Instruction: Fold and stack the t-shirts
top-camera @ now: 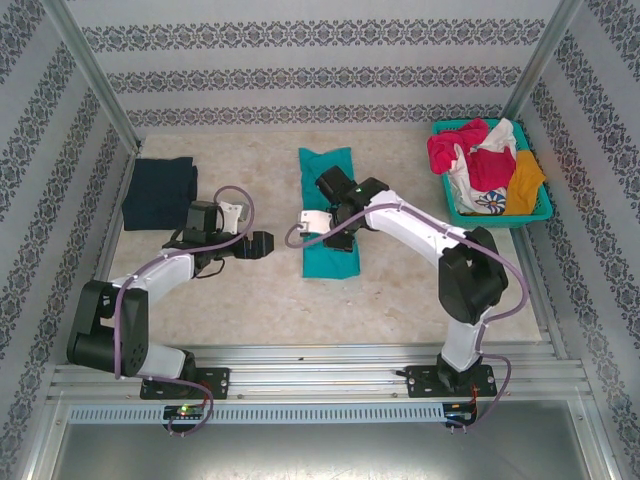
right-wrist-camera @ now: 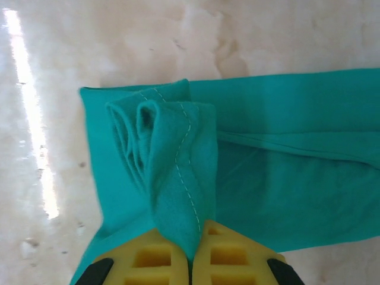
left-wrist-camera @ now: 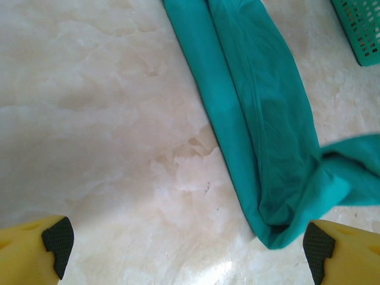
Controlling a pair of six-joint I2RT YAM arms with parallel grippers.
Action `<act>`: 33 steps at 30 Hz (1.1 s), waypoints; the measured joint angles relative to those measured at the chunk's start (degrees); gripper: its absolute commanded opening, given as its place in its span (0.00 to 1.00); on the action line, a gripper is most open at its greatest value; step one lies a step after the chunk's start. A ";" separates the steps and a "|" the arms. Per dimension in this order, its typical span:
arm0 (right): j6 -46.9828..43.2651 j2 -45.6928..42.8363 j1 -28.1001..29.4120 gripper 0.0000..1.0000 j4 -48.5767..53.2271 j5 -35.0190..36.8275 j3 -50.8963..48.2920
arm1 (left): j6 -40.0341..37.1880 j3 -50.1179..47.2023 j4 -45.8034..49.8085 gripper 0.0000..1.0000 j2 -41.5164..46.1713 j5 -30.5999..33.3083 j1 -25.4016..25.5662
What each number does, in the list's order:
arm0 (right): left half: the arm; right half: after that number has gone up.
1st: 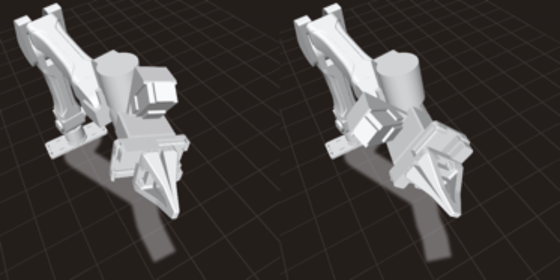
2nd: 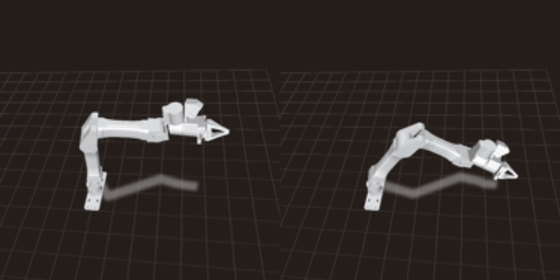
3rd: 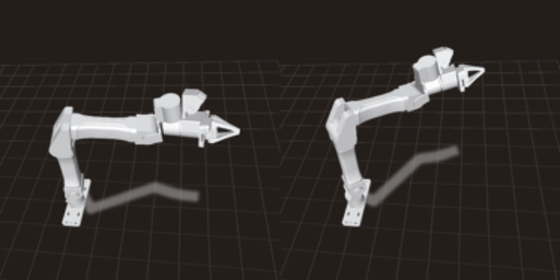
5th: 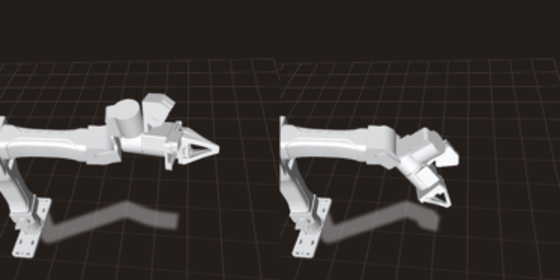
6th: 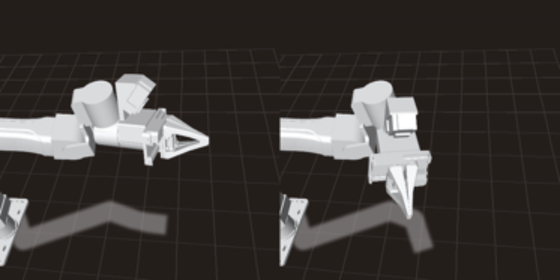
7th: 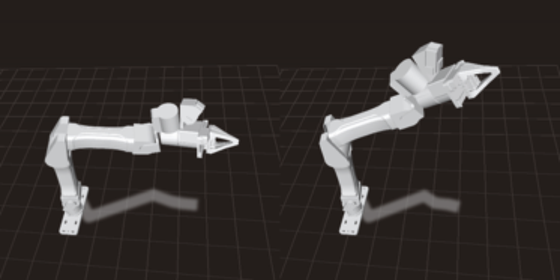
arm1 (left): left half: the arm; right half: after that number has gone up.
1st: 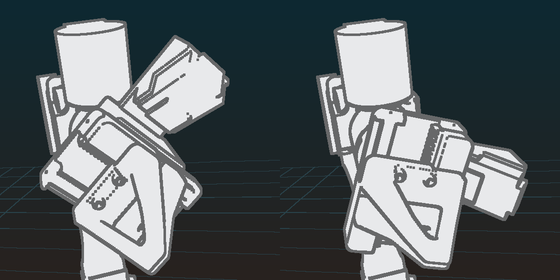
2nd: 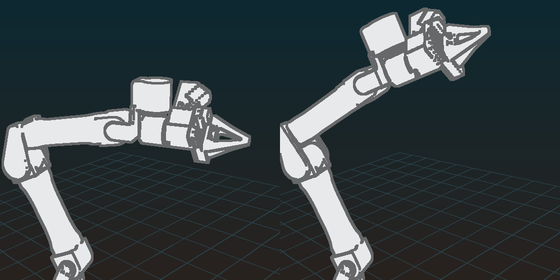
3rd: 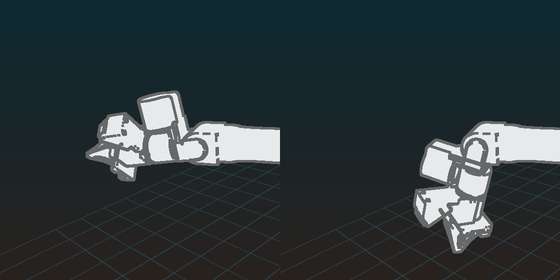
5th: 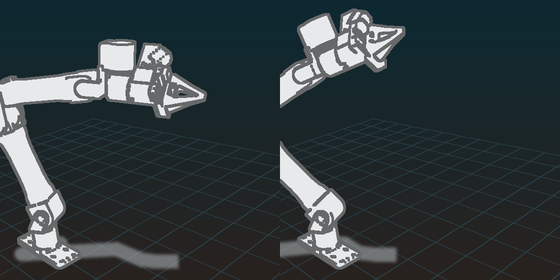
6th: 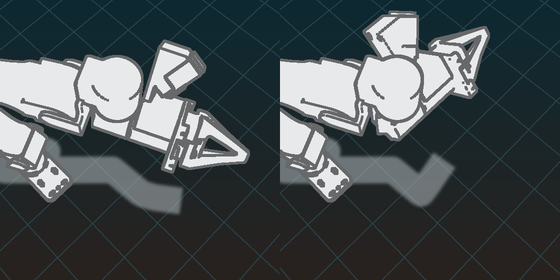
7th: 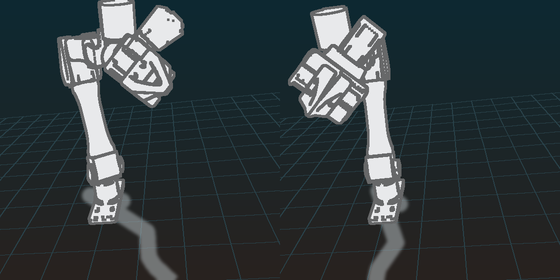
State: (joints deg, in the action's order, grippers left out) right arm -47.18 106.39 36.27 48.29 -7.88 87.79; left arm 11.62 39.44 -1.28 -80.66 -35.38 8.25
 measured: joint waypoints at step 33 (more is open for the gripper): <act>-2.73 19.82 -6.14 0.00 -4.94 0.15 17.68 | -2.21 -1.25 -5.42 1.00 -1.42 -4.55 0.00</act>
State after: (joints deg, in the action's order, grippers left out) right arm -49.91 126.21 30.13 43.35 -7.73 105.47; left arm 9.41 38.20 -6.70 -82.08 -39.92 8.25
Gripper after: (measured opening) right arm 0.053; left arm 0.999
